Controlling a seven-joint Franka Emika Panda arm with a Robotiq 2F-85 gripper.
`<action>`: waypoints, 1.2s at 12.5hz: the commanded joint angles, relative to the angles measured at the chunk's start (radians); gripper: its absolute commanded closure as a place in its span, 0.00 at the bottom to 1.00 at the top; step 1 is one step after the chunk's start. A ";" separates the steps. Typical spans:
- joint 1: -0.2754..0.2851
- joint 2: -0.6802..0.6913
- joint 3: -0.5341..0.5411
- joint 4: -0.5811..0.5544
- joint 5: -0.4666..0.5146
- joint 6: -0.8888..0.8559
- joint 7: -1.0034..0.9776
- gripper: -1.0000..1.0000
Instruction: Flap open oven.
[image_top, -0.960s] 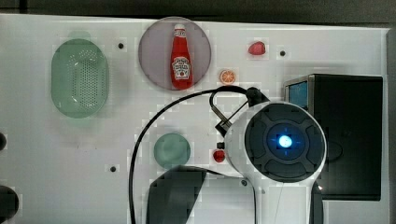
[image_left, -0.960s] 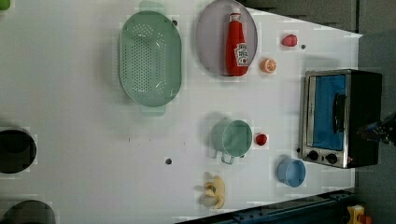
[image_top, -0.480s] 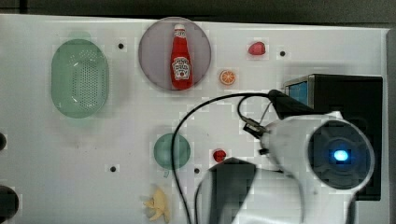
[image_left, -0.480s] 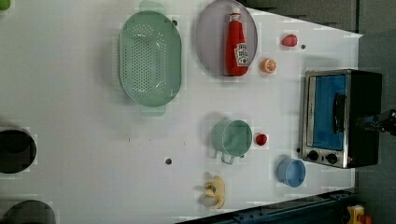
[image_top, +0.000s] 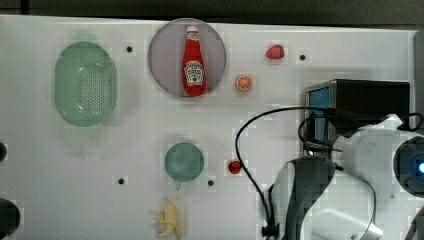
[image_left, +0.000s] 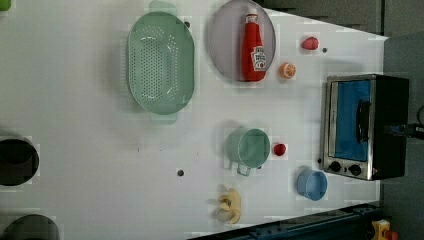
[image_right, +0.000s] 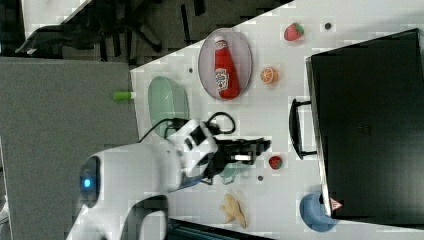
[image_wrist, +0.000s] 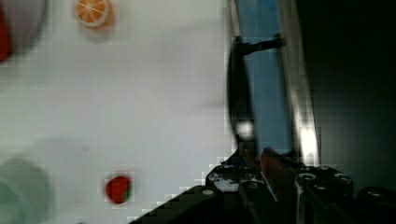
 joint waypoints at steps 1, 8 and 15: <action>-0.002 0.045 -0.027 0.009 0.002 0.061 -0.149 0.82; -0.003 0.185 -0.046 0.009 0.008 0.152 -0.149 0.82; 0.005 0.271 -0.023 0.009 0.022 0.205 -0.146 0.82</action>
